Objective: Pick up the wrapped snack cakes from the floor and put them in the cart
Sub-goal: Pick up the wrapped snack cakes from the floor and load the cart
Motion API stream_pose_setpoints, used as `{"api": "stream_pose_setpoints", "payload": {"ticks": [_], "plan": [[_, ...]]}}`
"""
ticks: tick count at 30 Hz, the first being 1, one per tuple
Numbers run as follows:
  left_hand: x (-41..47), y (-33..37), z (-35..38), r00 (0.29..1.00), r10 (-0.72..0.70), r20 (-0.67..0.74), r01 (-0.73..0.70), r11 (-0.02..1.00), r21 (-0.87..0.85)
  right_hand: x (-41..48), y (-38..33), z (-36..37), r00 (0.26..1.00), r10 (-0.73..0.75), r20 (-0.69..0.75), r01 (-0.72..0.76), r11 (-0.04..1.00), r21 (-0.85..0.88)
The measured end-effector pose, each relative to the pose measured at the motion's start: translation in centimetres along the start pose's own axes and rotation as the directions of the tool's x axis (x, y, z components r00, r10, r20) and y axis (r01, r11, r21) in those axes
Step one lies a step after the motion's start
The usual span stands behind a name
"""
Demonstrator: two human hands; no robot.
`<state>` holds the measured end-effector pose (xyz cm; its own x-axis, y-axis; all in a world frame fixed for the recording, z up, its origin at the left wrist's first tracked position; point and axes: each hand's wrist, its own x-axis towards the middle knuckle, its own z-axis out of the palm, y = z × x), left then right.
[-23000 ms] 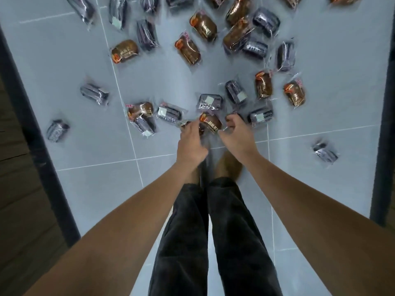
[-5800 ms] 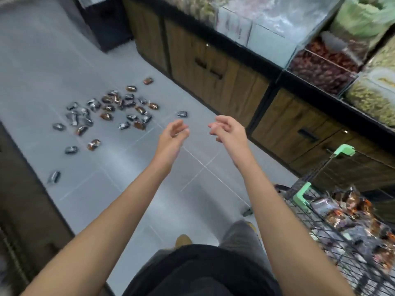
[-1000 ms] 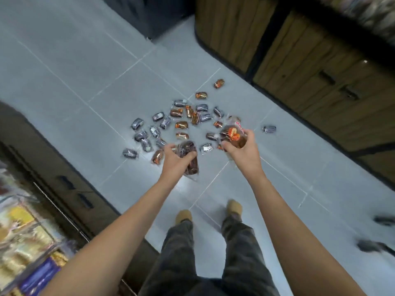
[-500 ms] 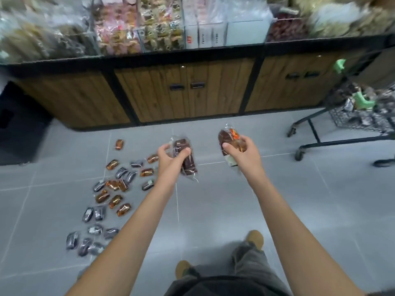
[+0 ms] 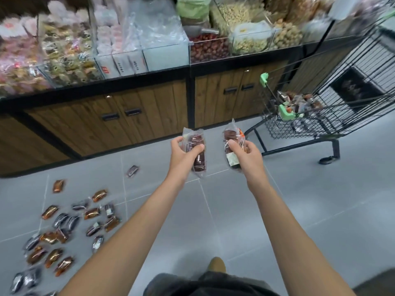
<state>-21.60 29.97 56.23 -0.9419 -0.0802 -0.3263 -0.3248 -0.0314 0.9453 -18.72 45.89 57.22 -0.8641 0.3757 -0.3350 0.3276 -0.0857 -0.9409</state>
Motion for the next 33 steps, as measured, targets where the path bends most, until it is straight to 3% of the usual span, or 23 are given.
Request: {"api": "stream_pose_setpoints", "payload": {"ticks": [16,25,33], "plan": [[15.0,3.4,25.0,0.969,-0.018,0.246,-0.011,0.993,0.115,20.9,-5.1,-14.4,0.985,0.002,-0.171,-0.013,0.998,-0.062],[25.1,5.8,38.8,0.900,-0.134,0.415,0.042,0.974,0.224,33.0,-8.9,-21.1,0.942,0.062,-0.331,-0.097,0.991,-0.091],[31.0,6.8,48.4,0.862,-0.192,0.469,0.035,0.946,0.322,41.4,-10.8,-27.2,0.894,0.122,-0.430,-0.158,0.986,-0.048]]}}
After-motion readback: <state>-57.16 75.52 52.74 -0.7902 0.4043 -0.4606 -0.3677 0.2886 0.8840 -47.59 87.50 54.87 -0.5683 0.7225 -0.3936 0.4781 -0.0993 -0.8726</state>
